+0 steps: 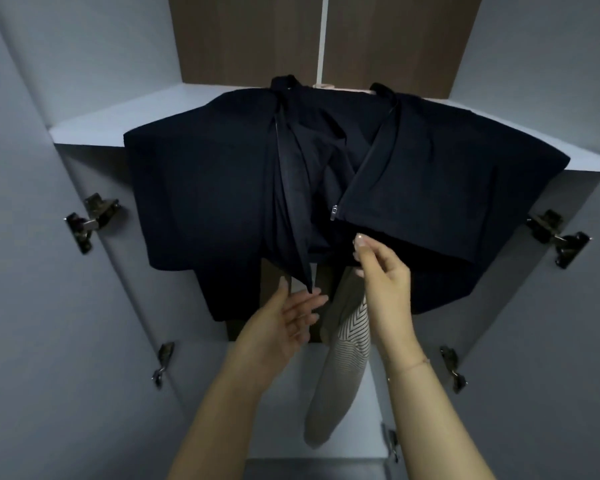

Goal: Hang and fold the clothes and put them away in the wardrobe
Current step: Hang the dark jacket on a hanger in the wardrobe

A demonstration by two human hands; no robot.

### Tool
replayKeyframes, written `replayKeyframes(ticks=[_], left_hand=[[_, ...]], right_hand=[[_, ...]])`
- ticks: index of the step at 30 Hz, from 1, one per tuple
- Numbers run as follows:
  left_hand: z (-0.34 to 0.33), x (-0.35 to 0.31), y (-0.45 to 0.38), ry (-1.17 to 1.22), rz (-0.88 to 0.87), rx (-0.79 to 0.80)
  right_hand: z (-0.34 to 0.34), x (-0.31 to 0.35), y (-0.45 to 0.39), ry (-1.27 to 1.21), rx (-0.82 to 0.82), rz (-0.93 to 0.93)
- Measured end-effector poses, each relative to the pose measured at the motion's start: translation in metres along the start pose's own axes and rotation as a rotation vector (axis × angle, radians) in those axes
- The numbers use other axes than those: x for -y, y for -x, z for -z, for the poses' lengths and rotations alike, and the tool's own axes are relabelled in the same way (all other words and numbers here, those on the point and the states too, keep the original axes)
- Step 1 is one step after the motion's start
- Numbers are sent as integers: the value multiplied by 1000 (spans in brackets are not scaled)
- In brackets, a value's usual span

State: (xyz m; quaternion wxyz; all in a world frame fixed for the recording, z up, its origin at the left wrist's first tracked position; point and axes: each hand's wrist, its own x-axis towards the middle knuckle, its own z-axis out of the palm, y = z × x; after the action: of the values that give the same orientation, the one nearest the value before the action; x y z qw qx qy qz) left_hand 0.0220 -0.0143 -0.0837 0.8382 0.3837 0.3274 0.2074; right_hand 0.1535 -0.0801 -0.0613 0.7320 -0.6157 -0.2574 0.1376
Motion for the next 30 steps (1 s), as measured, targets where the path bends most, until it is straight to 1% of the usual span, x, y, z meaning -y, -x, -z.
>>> replayKeyframes(ticks=[2,4,6,7,9,12,16,18,20,23,26,30], left_hand=[[-6,-1,-4,270,90,139],[-14,-3,-6,488,107,242],[-20,-6,-5,614,80,291],[-21,-6,-5,638,53,289],[-19,-6,-1,606,-18,243],[-14,-6,12,481,-129,171],[-16,-15,38,118,-271,150],[-25,-19,44,2,-334,138],[-38,-22,44,-14,-406,109],[-58,-23,36,56,-474,56],[-72,-24,32,87,-470,87],[-84,-20,30,118,-417,104]], right_hand=[[-6,4,-15,-173,60,-131],[-12,7,-27,-311,103,-179],[-16,9,-35,-354,115,-170],[-18,10,-37,-363,113,-164],[-20,11,-38,-380,121,-151],[-14,13,-34,-384,179,-117],[8,17,-21,-415,278,-97],[20,19,-14,-424,301,-120],[32,21,-7,-444,315,-138],[45,25,2,-489,315,-89],[52,28,10,-388,282,-6],[52,29,20,-301,229,31]])
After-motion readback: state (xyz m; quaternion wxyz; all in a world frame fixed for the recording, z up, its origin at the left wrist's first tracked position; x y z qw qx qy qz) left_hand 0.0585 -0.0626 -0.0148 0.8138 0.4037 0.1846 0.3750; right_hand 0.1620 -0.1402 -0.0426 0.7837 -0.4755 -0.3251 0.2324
